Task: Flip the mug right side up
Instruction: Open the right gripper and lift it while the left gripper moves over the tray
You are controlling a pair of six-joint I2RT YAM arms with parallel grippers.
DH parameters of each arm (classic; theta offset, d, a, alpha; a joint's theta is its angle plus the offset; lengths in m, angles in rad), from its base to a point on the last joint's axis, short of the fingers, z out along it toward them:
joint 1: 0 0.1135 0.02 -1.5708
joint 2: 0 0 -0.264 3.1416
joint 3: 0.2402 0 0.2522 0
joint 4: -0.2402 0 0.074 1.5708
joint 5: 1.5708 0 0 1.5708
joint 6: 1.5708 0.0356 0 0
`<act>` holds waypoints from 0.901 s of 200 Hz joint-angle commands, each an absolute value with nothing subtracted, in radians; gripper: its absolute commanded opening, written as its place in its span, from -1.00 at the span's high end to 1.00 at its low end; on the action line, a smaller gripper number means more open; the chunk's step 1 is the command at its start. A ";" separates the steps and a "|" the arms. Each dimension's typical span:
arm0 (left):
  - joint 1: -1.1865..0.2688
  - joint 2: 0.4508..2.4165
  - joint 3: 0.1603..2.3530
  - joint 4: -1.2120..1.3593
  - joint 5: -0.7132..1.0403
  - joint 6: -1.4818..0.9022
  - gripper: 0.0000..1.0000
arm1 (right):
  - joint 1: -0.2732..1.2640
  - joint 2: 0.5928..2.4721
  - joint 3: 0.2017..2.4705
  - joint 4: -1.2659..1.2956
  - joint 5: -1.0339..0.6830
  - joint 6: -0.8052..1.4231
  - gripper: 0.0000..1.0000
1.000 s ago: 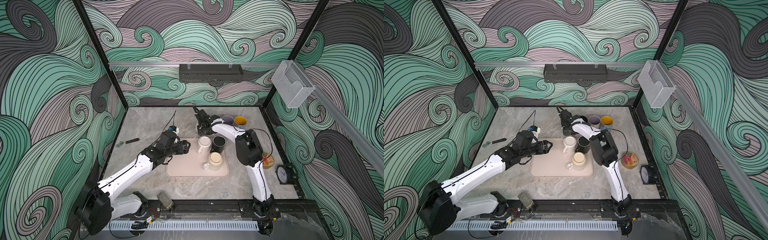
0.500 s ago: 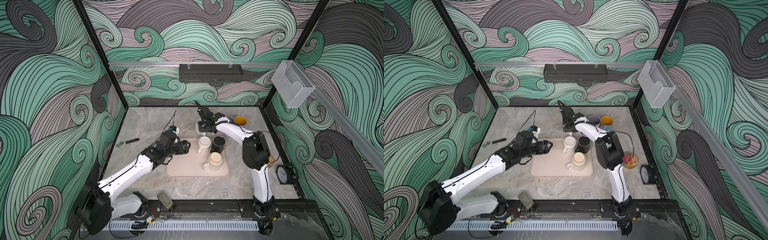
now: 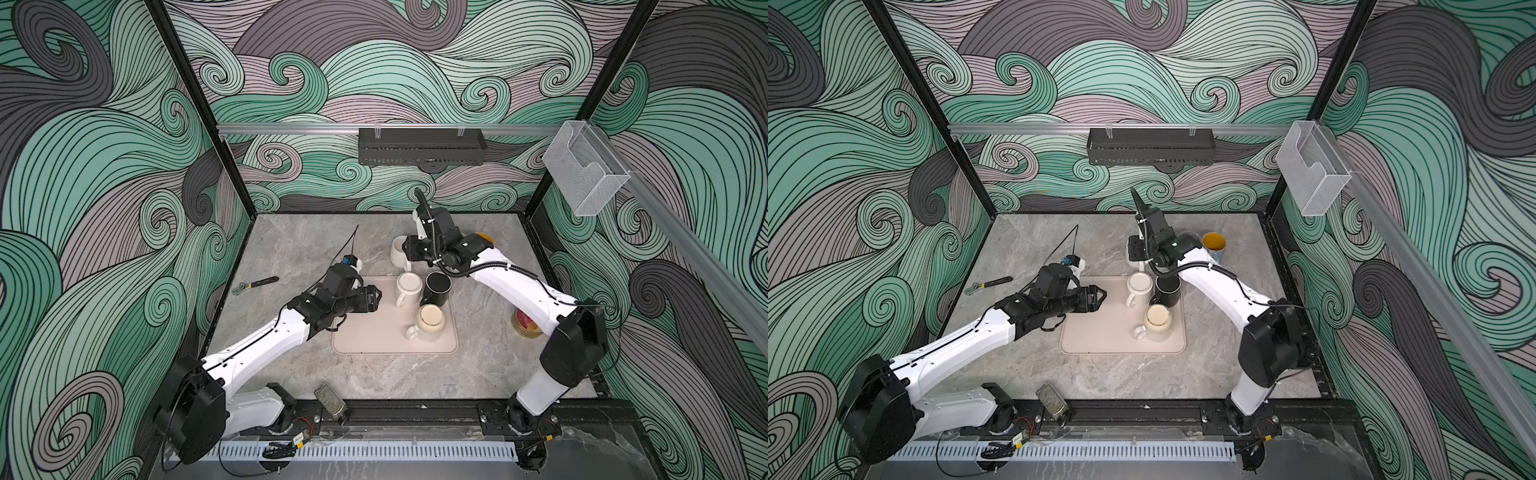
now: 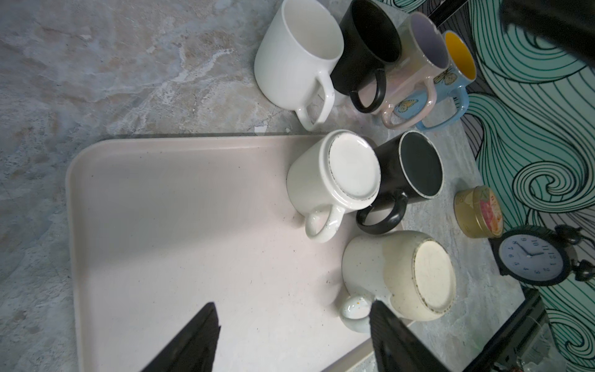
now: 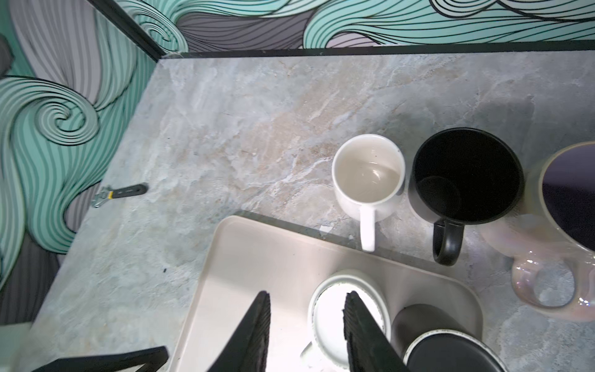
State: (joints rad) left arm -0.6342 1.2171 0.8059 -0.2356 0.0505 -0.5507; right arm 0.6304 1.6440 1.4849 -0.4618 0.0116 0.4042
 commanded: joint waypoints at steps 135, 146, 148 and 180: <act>-0.719 1.526 1.054 -0.321 -0.020 -0.348 -0.33 | 0.653 1.486 1.269 -0.337 0.029 0.430 0.17; -0.724 1.557 1.072 -0.323 -0.017 -0.343 -0.32 | 0.646 1.484 1.267 -0.337 0.030 0.434 0.17; -0.725 1.561 1.076 -0.324 -0.016 -0.342 -0.32 | 0.644 1.485 1.266 -0.337 0.030 0.435 0.17; -0.742 1.640 1.126 -0.330 -0.021 -0.328 -0.31 | 0.618 1.485 1.249 -0.330 0.014 0.448 0.17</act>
State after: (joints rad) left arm -0.7238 1.5932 1.0714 -0.2977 -0.0017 -0.3637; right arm 0.6373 1.5135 1.2682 -0.3477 0.0013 0.4313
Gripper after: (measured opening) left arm 0.656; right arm 0.415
